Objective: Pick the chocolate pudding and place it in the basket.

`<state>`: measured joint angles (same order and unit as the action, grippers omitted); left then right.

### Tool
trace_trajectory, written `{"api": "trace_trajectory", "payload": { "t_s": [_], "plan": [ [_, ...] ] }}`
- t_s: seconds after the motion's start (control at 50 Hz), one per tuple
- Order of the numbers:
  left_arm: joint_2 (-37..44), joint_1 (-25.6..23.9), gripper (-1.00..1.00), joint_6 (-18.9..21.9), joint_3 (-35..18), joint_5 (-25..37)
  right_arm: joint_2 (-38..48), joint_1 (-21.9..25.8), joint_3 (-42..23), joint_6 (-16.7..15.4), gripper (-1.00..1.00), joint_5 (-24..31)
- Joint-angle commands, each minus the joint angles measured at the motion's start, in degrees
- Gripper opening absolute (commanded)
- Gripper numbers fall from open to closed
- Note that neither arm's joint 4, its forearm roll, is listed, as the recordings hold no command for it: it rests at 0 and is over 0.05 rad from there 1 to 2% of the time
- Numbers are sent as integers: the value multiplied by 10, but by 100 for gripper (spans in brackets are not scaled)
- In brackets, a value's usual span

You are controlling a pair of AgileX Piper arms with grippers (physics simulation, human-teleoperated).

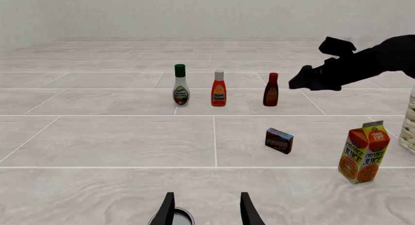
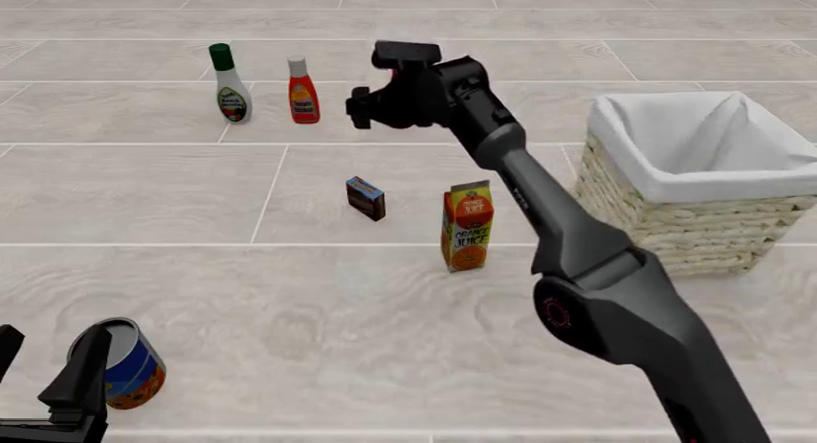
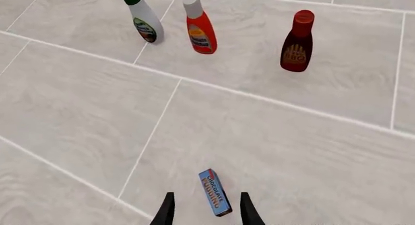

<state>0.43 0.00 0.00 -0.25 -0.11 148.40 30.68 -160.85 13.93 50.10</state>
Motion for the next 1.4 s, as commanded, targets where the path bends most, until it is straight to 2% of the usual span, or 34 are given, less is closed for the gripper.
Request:
{"api": "trace_trajectory", "payload": {
  "t_s": [0.02, 0.86, 1.4],
  "plan": [
    [0, 0, 100, 0, 0, 0, 21, -4, -12, 2, 100, 0],
    [0, 0, 100, 0, 0, 0, 64, -18, -12, -1, 100, -24],
    [0, 0, 100, 0, 0, 0, 87, -10, -13, 15, 100, -37]
  ]
}}
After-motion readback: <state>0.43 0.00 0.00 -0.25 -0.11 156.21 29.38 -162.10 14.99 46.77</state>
